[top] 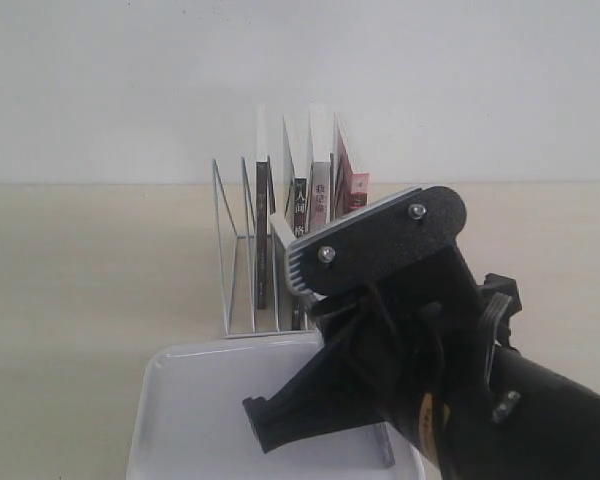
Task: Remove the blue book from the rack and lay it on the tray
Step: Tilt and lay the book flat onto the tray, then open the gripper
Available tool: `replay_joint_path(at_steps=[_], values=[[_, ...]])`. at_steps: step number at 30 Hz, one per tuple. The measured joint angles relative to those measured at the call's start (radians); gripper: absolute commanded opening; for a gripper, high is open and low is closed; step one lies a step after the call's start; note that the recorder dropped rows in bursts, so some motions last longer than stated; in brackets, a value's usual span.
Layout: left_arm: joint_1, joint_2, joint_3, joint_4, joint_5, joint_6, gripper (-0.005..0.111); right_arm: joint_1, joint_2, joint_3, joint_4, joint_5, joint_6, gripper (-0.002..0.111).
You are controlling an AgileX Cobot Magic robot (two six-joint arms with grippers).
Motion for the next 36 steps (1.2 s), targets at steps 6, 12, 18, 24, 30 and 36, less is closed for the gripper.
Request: replay_joint_path(at_steps=[6, 12, 18, 24, 30, 36], values=[[0.000, 0.000, 0.000, 0.000, 0.000, 0.000, 0.006, 0.000, 0.001, 0.000, 0.000, -0.022, 0.017, 0.028], [0.000, 0.000, 0.000, 0.000, 0.000, 0.000, 0.006, 0.002, 0.042, -0.002, 0.008, -0.055, 0.054, 0.041], [0.000, 0.000, 0.000, 0.000, 0.000, 0.000, 0.006, 0.002, 0.104, -0.002, -0.028, -0.067, 0.139, 0.041], [0.000, 0.000, 0.000, 0.000, 0.000, 0.000, 0.006, 0.002, 0.128, -0.032, -0.037, -0.081, 0.154, 0.041], [0.000, 0.000, 0.000, 0.000, 0.000, 0.000, 0.006, 0.002, 0.130, -0.091, -0.047, -0.126, 0.156, 0.041], [0.000, 0.000, 0.000, 0.000, 0.000, 0.000, 0.006, 0.002, 0.130, -0.119, -0.051, -0.128, 0.156, 0.041]])
